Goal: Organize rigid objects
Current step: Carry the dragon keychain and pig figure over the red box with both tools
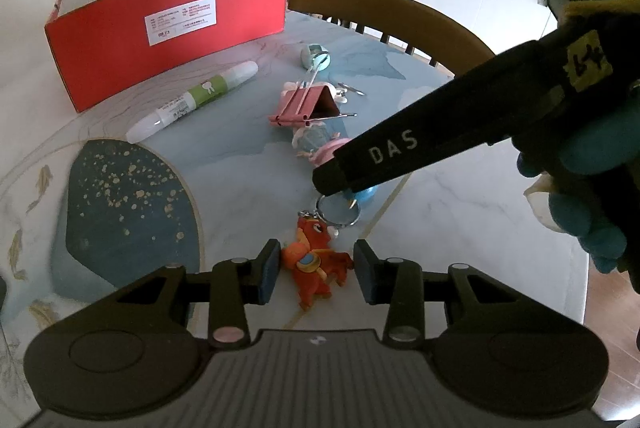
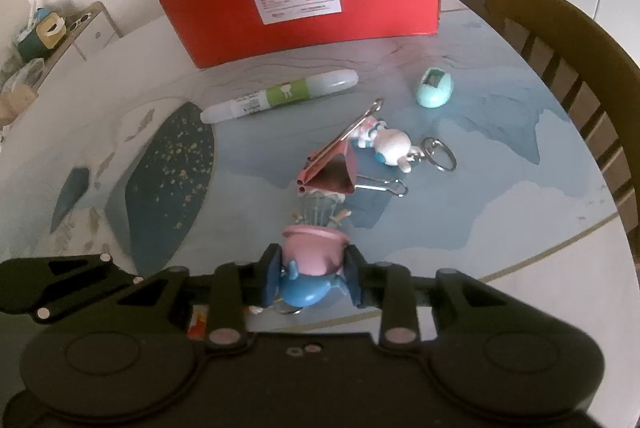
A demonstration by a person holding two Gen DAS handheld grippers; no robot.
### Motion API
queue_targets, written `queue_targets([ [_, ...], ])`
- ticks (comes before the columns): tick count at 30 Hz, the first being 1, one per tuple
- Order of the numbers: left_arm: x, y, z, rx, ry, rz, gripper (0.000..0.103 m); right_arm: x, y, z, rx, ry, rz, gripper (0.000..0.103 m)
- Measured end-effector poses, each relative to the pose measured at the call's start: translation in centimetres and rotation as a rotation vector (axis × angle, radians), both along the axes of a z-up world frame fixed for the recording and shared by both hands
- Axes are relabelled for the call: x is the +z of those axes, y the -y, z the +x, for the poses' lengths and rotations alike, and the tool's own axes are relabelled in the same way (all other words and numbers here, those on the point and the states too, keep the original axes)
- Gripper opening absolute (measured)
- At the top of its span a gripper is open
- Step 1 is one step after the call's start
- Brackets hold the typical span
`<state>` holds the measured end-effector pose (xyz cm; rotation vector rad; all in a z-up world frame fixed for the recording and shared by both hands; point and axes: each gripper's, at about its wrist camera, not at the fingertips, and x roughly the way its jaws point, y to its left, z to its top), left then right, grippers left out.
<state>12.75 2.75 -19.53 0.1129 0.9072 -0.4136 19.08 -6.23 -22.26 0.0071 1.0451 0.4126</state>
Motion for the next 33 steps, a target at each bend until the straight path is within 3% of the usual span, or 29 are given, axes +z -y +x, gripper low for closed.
queue_targets([
  [13, 1.0, -1.5, -0.9, 0.027, 0.003, -0.037, 0.039, 0.7, 1.5, -1.6, 0.004, -0.082, 0.038, 0.032],
  [21, 1.7, -3.1, -1.2, 0.076, 0.014, -0.055, 0.039, 0.8, 1.6, -4.0, 0.066, -0.134, 0.029, 0.032],
  [26, 2.8, -3.8, -1.1, 0.098, 0.027, -0.074, 0.039, 1.9, 1.6, -5.2, 0.073, -0.118, 0.049, 0.032],
  [33, 5.8, -4.8, -0.5, 0.138, 0.066, -0.106, 0.039, 5.4, 1.3, -5.0, 0.089, -0.03, 0.063, 0.032],
])
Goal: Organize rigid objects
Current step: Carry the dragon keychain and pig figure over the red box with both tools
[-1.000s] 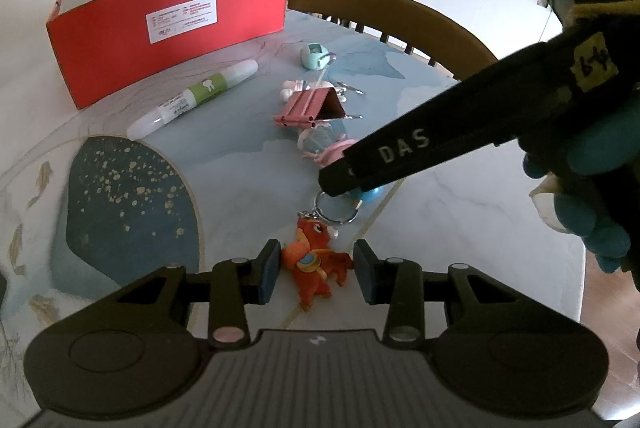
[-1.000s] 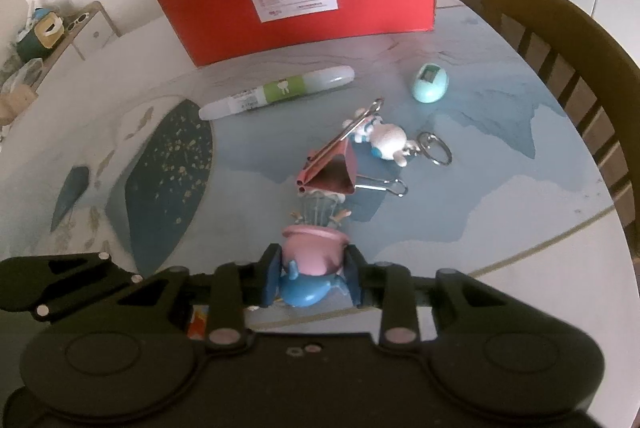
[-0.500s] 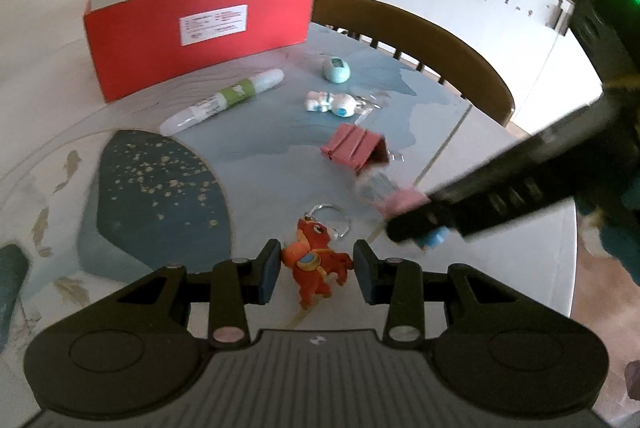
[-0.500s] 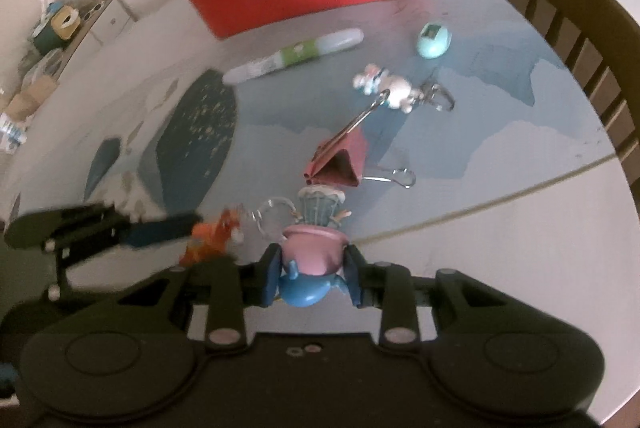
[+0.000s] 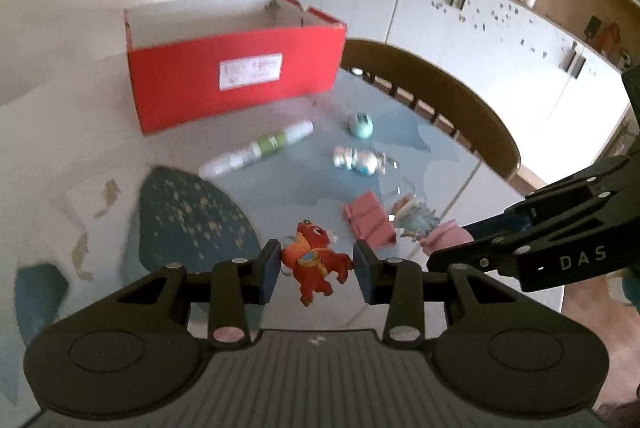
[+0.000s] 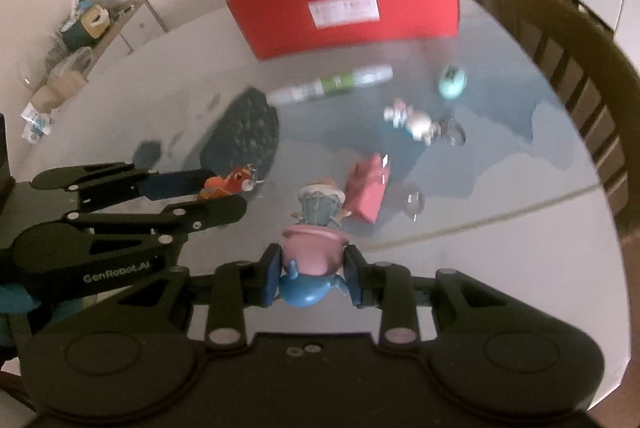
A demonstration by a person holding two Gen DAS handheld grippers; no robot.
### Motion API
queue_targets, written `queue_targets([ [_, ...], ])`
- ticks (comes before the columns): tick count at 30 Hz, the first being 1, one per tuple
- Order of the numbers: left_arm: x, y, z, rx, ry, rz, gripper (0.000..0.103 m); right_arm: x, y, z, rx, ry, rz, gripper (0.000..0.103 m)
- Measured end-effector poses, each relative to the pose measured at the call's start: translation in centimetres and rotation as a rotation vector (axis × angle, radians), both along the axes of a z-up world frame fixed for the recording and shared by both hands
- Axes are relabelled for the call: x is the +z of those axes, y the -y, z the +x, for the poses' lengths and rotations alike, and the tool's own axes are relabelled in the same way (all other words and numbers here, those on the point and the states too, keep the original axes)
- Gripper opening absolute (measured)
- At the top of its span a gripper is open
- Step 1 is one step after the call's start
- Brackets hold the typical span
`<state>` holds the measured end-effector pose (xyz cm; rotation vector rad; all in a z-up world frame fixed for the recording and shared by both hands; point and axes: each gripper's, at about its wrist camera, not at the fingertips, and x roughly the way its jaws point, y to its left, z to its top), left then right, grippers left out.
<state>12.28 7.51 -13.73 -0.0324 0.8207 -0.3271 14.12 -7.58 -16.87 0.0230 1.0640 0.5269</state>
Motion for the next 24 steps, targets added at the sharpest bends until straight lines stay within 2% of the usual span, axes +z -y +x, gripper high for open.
queue_targets([
  [8, 3.9, -1.0, 1.9, 0.03, 0.075, 0.006, 0.039, 3.9, -0.2, 2.0, 0.006, 0.099, 0.0, 0.032],
  [24, 10.0, -2.1, 8.4, 0.074, 0.206, 0.065, 0.039, 9.0, -0.9, 7.8, 0.047, 0.25, -0.028, 0.032],
])
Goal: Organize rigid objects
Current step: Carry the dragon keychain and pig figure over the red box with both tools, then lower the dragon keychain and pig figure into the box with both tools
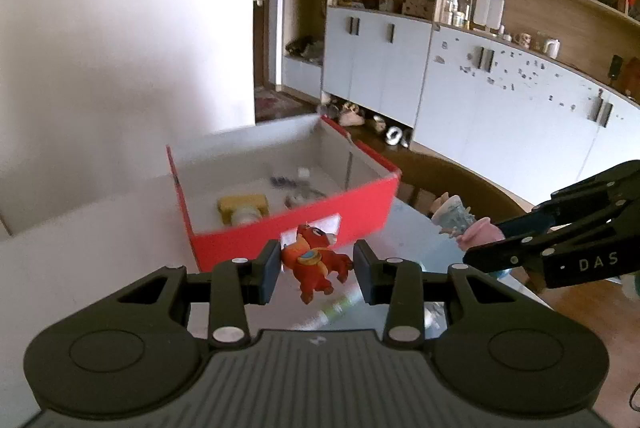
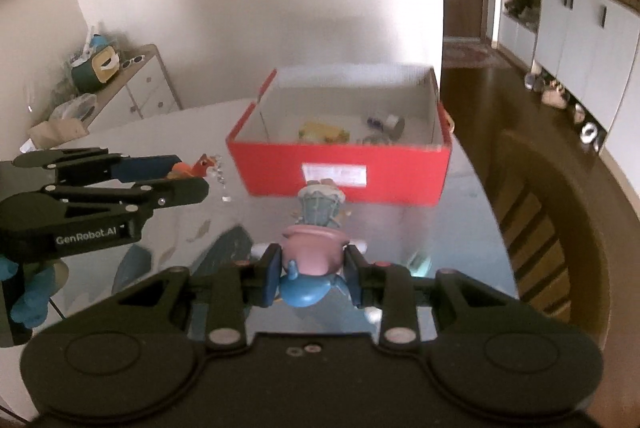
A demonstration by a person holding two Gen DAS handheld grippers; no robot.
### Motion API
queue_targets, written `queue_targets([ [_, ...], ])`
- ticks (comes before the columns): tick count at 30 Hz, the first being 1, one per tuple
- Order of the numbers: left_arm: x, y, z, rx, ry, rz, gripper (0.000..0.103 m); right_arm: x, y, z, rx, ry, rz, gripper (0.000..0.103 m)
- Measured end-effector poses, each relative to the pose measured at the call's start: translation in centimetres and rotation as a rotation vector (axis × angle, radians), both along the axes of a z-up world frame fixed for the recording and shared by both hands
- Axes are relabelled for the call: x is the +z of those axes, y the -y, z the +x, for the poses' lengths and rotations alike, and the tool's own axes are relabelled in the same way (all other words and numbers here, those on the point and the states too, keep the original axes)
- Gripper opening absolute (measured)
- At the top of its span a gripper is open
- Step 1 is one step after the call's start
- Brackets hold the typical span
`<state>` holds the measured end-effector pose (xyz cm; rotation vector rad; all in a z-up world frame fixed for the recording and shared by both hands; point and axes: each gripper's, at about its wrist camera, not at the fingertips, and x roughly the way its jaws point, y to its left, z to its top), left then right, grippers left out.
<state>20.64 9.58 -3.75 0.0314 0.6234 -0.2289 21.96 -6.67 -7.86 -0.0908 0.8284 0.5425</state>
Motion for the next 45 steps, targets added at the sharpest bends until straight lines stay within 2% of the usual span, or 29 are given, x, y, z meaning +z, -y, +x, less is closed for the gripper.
queue_targets([
  [12, 2.2, -0.5, 6.6, 0.013, 0.023, 0.044, 0.039, 2.1, -1.0, 6.1, 0.04, 0.067, -0.035, 0.032],
  [24, 1.7, -0.2, 14.1, 0.032, -0.003, 0.071, 0.039, 0.0, -2.4, 12.5, 0.057, 0.058, -0.084, 0.032],
  [34, -1.0, -0.2, 20.3, 0.059, -0.055, 0.113, 0.039, -3.0, -3.7, 17.2, 0.066, 0.015, -0.123, 0.032],
  [45, -5.4, 0.1, 25.8, 0.074, -0.139, 0.115, 0.039, -6.2, -4.5, 20.9, 0.067, -0.04, -0.152, 0.032],
])
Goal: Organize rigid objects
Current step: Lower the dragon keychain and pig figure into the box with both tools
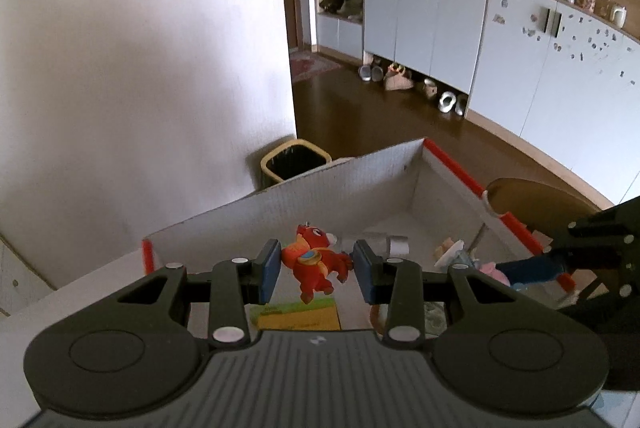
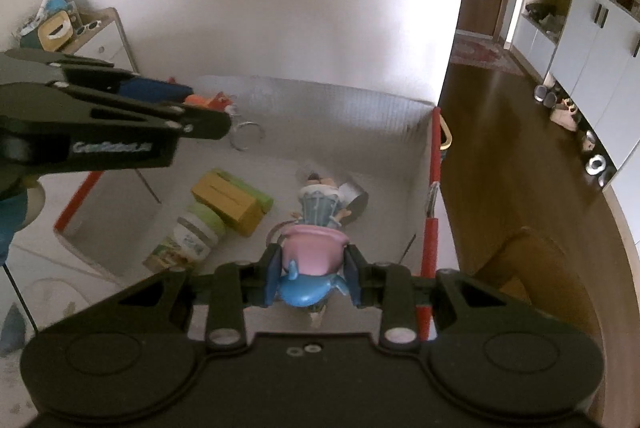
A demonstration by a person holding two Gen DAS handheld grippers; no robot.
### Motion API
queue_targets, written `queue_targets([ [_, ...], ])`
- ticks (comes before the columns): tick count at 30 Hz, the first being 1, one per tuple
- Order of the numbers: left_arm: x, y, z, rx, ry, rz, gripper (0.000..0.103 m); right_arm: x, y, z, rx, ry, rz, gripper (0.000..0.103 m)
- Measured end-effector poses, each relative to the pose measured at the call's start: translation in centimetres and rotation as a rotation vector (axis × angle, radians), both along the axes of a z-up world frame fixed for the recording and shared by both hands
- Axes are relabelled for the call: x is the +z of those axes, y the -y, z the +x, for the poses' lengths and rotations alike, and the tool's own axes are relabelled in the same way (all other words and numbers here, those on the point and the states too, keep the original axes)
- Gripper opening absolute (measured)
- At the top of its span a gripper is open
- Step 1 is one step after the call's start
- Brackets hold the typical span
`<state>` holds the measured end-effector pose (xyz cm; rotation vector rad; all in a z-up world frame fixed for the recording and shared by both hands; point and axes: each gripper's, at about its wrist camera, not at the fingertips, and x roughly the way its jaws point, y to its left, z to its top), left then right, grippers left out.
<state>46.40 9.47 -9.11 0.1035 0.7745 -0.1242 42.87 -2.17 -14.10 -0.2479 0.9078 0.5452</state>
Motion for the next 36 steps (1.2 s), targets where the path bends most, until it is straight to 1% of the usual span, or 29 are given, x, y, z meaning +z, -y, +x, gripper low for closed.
queue_targets([
  [6, -2.2, 0.2, 1.8, 0.003, -0.04, 0.019, 0.039, -1.5, -0.7, 1.3, 0.015, -0.019, -0.019, 0.032],
  [12, -3.7, -0.4, 3.0, 0.024, -0.078, 0.022, 0.039, -2.4, -1.3, 2.0, 0.025, -0.034, -0.028, 0.032],
  [19, -5.0, -1.2, 4.9, 0.066, -0.137, 0.011, 0.039, -3.4, -1.4, 3.3, -0.013, -0.051, -0.028, 0.032],
  [23, -5.7, -1.0, 5.9, 0.067, -0.18, 0.02, 0.039, -3.3, -1.5, 4.0, -0.04, -0.062, -0.004, 0.032],
  [27, -6.2, -1.1, 6.7, 0.065, -0.239, 0.016, 0.039, -3.7, -1.6, 4.2, -0.036, -0.067, -0.017, 0.032],
  [33, -7.3, -0.8, 7.4, 0.06, -0.322, 0.018, 0.039, -3.8, -1.6, 4.2, -0.05, -0.072, -0.001, 0.033],
  [36, -7.4, -0.8, 7.4, 0.057, -0.329, 0.024, 0.039, -3.7, -1.5, 4.3, -0.058, -0.071, 0.006, 0.033],
])
